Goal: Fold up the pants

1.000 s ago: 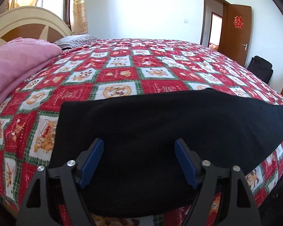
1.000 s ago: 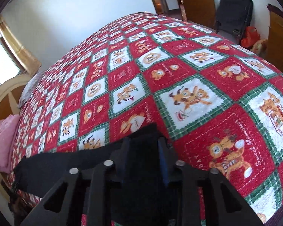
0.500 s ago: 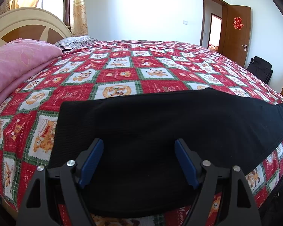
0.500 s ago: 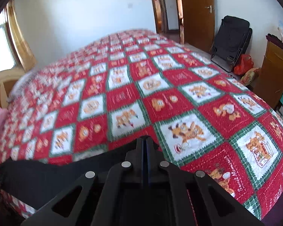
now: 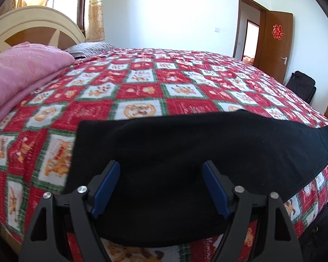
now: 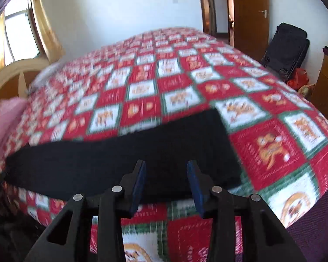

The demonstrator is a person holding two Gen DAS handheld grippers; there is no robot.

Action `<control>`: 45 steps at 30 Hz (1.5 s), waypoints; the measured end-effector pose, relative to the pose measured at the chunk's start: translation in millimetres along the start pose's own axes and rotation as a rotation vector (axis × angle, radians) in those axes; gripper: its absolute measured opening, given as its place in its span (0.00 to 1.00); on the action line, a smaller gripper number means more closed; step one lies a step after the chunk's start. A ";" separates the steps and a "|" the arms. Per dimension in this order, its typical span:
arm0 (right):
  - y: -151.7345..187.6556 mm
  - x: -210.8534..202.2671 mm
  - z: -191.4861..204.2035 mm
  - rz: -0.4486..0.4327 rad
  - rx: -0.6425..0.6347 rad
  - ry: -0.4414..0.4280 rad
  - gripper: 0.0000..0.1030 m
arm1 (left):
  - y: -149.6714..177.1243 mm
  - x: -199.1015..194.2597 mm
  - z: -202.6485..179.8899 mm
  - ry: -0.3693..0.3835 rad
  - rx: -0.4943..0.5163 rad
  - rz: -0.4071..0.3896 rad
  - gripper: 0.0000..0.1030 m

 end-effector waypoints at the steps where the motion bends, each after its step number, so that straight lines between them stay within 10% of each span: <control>1: 11.4 9.3 0.4 0.056 -0.012 0.030 0.39 | -3.2 -2.9 3.8 -0.007 -0.004 -0.011 0.79; 9: 16.0 -5.4 15.6 0.068 -0.084 0.139 0.39 | -19.3 -12.6 36.5 -0.038 -0.102 -0.060 0.85; 19: 9.7 45.5 95.0 0.132 -0.227 -0.026 0.38 | -18.5 -7.8 39.4 -0.060 -0.077 -0.061 0.89; 30: 0.3 32.8 117.4 0.180 -0.272 0.035 0.38 | -14.7 3.0 59.7 -0.086 -0.136 -0.048 0.93; 45: -126.2 107.9 368.2 0.050 -0.432 -0.585 0.38 | -14.3 2.8 76.9 0.001 -0.214 -0.042 0.95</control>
Point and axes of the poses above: each gripper's, at about its wrist camera, not at the fingertips, and x roughly the way its jaws point, z to its left, y to its underside, the point moved 7 cm from there along x, roughly the way its jaws point, and after that the axes turned 15 degrees about -x, right-handed, at the moved point
